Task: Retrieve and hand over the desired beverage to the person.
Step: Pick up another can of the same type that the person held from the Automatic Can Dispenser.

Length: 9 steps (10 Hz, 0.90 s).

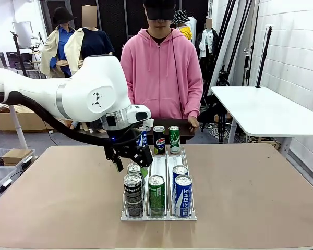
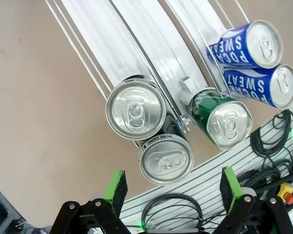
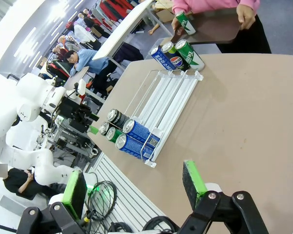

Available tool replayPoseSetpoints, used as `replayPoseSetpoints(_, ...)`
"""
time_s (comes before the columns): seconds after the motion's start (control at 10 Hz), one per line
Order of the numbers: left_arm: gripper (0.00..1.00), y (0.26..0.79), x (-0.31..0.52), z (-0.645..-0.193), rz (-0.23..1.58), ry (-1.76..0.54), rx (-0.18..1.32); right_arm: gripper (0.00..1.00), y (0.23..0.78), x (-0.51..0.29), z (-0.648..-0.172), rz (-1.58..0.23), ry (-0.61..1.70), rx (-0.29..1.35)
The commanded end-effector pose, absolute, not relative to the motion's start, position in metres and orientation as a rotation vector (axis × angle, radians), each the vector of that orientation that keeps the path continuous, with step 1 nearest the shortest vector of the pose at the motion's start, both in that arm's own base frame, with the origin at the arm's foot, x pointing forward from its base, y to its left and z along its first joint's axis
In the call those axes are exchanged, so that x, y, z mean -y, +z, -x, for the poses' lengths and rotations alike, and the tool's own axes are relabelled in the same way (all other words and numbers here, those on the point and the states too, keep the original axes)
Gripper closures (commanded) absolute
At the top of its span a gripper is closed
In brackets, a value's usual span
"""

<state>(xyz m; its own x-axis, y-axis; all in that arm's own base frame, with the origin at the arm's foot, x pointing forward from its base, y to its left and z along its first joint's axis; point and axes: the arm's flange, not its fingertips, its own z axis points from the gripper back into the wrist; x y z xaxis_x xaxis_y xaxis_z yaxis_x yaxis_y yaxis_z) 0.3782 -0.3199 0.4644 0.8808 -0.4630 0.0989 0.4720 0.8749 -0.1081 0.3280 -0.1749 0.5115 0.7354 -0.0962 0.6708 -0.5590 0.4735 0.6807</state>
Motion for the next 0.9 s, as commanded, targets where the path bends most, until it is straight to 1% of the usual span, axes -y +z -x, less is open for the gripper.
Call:
replayPoseSetpoints(0.0,0.00,0.460,0.328,-0.377,0.096,-0.470,0.107,0.00,0.513,0.175,-0.330,-1.081,0.316,0.740)
replayPoseSetpoints(0.8,0.00,0.427,0.332,-0.378,0.028,-0.477,0.108,0.00,0.513,0.175,-0.330,-1.081,0.316,0.740)
